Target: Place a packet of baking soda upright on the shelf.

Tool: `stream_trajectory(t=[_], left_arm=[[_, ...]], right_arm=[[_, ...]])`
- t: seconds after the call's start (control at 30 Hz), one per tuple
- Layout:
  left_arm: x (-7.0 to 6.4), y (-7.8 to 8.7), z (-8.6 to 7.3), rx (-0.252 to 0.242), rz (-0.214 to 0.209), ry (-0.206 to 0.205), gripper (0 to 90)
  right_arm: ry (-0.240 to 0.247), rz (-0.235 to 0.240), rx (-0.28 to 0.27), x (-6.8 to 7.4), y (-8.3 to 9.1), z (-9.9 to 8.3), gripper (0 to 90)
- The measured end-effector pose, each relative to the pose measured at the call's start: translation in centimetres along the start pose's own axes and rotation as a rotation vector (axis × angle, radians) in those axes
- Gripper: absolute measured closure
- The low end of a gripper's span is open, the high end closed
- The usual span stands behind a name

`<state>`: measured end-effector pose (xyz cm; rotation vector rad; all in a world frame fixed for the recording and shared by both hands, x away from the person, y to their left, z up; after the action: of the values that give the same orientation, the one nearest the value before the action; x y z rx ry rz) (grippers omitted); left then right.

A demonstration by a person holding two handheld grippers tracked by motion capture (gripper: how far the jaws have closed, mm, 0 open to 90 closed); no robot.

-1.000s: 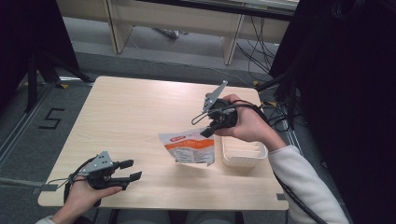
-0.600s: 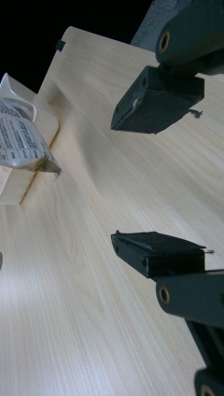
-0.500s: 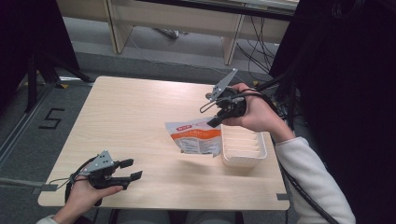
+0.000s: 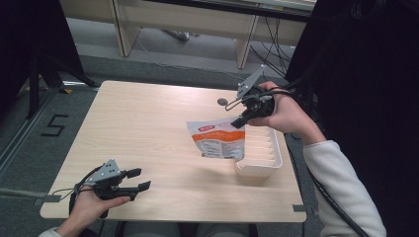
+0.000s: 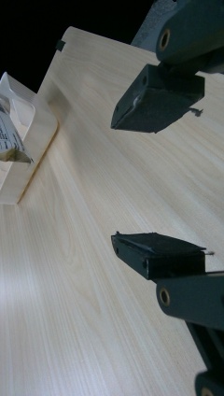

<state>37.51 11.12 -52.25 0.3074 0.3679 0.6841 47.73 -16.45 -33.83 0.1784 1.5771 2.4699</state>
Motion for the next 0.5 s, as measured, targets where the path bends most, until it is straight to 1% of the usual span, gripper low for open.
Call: stream_trajectory(t=[0.03, 0.07, 0.1, 0.13, 0.17, 0.2, 0.23, 0.27, 0.3, 0.33, 0.37, 0.4, 0.5], left_arm=[[0.0, 0.0, 0.0, -0.004, -0.002, 0.002, 37.4], [0.0, 0.0, 0.0, -0.003, -0.003, 0.004, 37.4], [0.0, 0.0, 0.0, -0.004, -0.002, 0.006, 37.4], [0.0, 0.0, 0.0, -0.004, -0.001, 0.007, 37.4], [0.1, 0.0, 0.0, -0.003, -0.003, -0.004, 37.4], [0.1, 0.0, 0.0, -0.002, 0.002, 0.009, 37.4], [0.1, 0.0, 0.0, -0.003, 0.001, 0.01, 37.4], [0.1, 0.0, 0.0, -0.003, 0.001, 0.01, 37.4], [0.1, 0.0, 0.0, -0.002, 0.002, 0.006, 37.4], [0.1, 0.0, 0.0, -0.002, 0.001, 0.001, 37.4], [0.1, 0.0, 0.0, -0.001, 0.0, 0.001, 37.4], [0.1, 0.0, 0.0, -0.001, 0.001, 0.001, 37.3], [0.2, 0.0, 0.0, 0.003, 0.001, -0.002, 37.3]], right_arm=[[-0.015, -0.002, 0.01, 0.0, 0.2, -0.2, 90.0], [0.002, -0.004, 0.003, -0.1, 0.3, -0.3, 90.0], [-0.011, -0.004, 0.012, -0.1, 0.5, -0.5, 90.0], [-0.001, 0.003, 0.016, -0.2, 0.6, -0.7, 90.0], [-0.024, -0.007, 0.023, -0.2, 0.8, -1.0, 90.0], [-0.014, -0.008, 0.025, -0.3, 1.0, -1.1, 90.0], [0.002, -0.004, 0.03, -0.4, 1.1, -1.3, 90.0], [0.002, -0.004, 0.03, -0.4, 1.1, -1.3, 90.0], [-0.014, -0.01, 0.032, -0.4, 1.2, -1.5, 90.0], [-0.019, -0.01, 0.041, -0.5, 1.4, -1.9, 90.0], [0.004, -0.006, 0.044, -0.6, 1.5, -2.1, 90.0], [-0.022, -0.015, 0.044, -0.6, 1.7, -2.3, 90.0], [-0.026, -0.015, 0.046, -0.7, 2.0, -2.7, 90.0]])
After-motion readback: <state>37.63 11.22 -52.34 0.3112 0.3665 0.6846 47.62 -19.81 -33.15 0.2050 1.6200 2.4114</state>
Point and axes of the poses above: each handheld gripper's, and its own axes: y roughly backward along the jaws, z roughly out of its top, x roughly to its left, the point moved 10 cm from there along -y, roughly forward along the jaws, and after that the axes turned 1 degree about z, right-handed, at the moved point
